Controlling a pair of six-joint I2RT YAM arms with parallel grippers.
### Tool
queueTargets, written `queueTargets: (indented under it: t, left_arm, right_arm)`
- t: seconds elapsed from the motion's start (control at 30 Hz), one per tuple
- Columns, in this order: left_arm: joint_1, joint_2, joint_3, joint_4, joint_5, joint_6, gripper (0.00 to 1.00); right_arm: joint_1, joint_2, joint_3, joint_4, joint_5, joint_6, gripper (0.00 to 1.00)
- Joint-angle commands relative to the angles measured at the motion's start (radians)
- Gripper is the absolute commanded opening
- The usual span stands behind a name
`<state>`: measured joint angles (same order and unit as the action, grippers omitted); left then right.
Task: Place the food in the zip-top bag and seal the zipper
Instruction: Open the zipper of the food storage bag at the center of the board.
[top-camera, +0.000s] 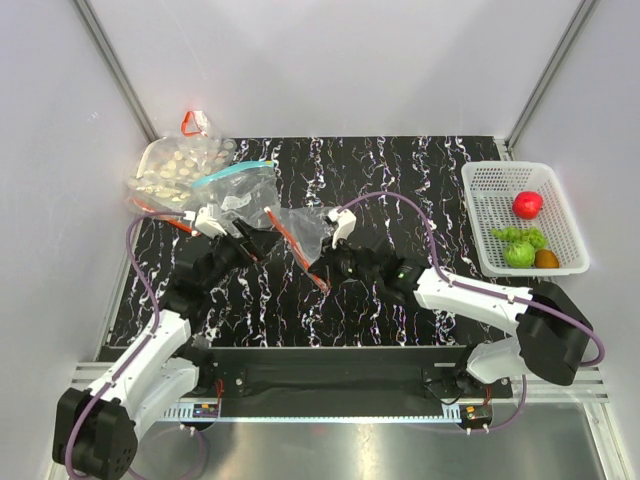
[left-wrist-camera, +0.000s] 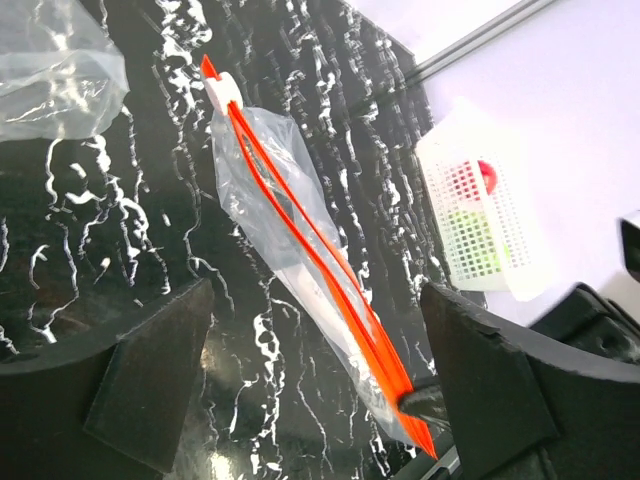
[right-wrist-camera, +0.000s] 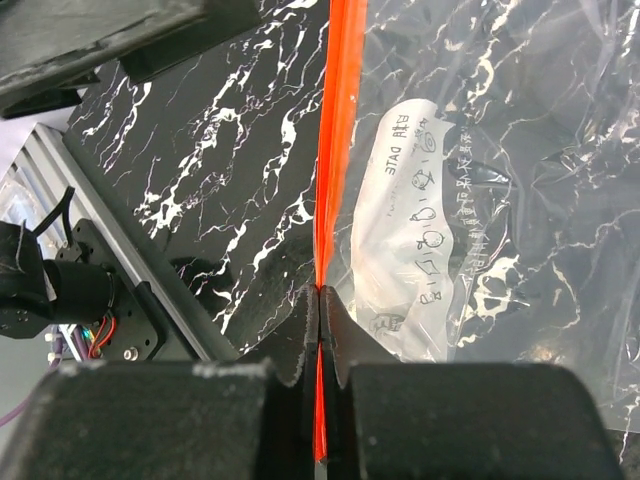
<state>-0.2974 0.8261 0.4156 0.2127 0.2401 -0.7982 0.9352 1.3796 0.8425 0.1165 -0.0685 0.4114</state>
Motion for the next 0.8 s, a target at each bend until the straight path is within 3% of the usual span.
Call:
queueTargets:
  t: [0.0,0.1,0.4,0.77]
  left_arm:
    - [-0.003,-0.028,-0.038,0.117,0.036,-0.018,0.87]
    - [-0.003,-0.001,-0.037,0.123,0.041,-0.015,0.75]
    - [-0.005,0.076,0.014,0.113,0.021,-0.009,0.70]
    - [-0.005,0.128,0.045,0.125,0.027,-0.010,0.74]
  right_arm:
    - [-0.004,-0.039,0.027,-0.002,0.044,0.018,0.00]
    - [-0.004,-0.048,0.029,0.002,0.041,0.024,0.00]
    - [-0.006,-0.062,0.027,0.002,0.024,0.026,0.00]
    - [-0.003,-0.051,0.023,0.008,-0.002,0.026,0.00]
